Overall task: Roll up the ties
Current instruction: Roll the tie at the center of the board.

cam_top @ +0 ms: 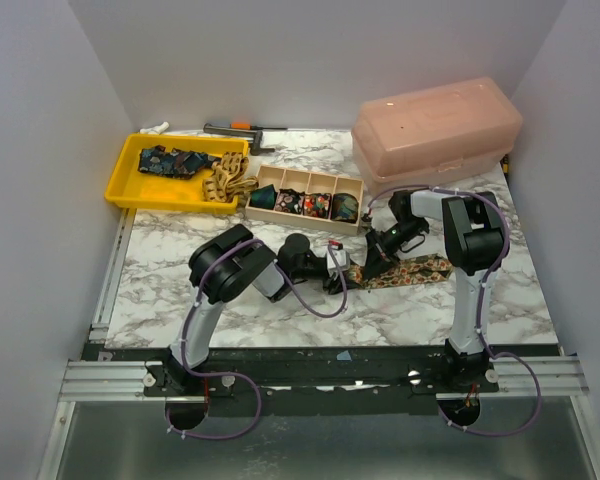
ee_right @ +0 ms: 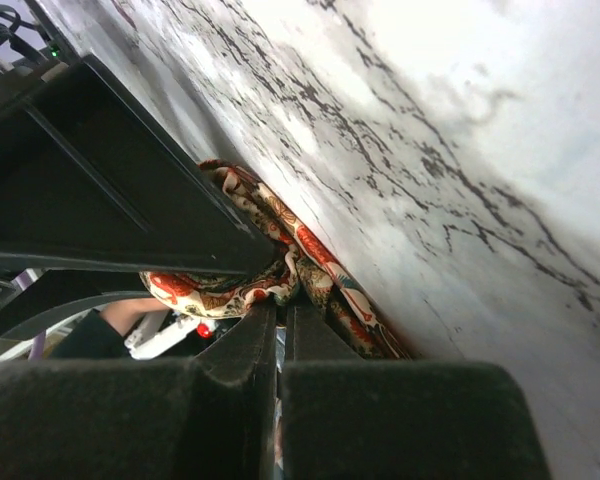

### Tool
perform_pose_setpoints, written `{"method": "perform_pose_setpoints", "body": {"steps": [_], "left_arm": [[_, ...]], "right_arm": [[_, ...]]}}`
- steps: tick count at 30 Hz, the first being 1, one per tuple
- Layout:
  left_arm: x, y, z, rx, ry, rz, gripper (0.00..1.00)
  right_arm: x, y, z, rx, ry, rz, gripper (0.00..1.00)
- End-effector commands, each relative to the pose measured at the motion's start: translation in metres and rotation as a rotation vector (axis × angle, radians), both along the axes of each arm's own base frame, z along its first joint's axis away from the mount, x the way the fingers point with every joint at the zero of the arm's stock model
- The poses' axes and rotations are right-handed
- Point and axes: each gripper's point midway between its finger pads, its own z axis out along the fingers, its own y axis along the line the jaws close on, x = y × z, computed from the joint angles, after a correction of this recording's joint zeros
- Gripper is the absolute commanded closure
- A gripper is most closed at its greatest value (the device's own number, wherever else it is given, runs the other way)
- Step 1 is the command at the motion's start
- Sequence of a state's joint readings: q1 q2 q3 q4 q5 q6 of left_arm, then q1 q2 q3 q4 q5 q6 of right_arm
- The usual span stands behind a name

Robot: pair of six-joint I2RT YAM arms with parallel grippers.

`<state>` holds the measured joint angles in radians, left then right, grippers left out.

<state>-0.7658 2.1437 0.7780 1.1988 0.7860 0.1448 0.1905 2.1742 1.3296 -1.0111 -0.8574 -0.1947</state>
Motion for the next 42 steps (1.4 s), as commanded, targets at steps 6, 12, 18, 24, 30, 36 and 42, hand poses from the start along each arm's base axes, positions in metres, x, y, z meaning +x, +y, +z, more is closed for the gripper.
{"method": "perform_pose_setpoints", "body": {"steps": [6,12,18,24,30,36,42], "left_arm": [[-0.005,0.006,-0.026,0.184,0.106,0.005,0.86],[-0.02,0.041,-0.057,0.434,0.173,0.032,0.92],[-0.024,0.056,-0.073,0.603,0.238,0.045,0.92],[-0.018,0.054,-0.071,0.671,0.256,0.072,0.92],[-0.016,0.049,-0.068,0.682,0.265,0.087,0.9],[-0.019,0.046,-0.067,0.672,0.28,0.08,0.85],[-0.012,0.036,-0.046,0.513,0.282,0.044,0.41]], "right_arm": [[0.007,-0.036,-0.052,-0.247,-0.093,0.046,0.98],[0.02,-0.039,-0.001,-0.178,-0.179,-0.031,0.65],[0.024,-0.029,0.041,-0.015,-0.196,-0.101,0.54],[0.02,0.005,0.05,0.1,-0.161,-0.098,0.39],[0.011,0.01,0.035,0.09,-0.109,-0.056,0.49],[0.007,-0.002,0.011,0.017,-0.1,-0.019,0.99],[0.013,-0.031,-0.025,-0.144,-0.171,0.035,1.0]]}}
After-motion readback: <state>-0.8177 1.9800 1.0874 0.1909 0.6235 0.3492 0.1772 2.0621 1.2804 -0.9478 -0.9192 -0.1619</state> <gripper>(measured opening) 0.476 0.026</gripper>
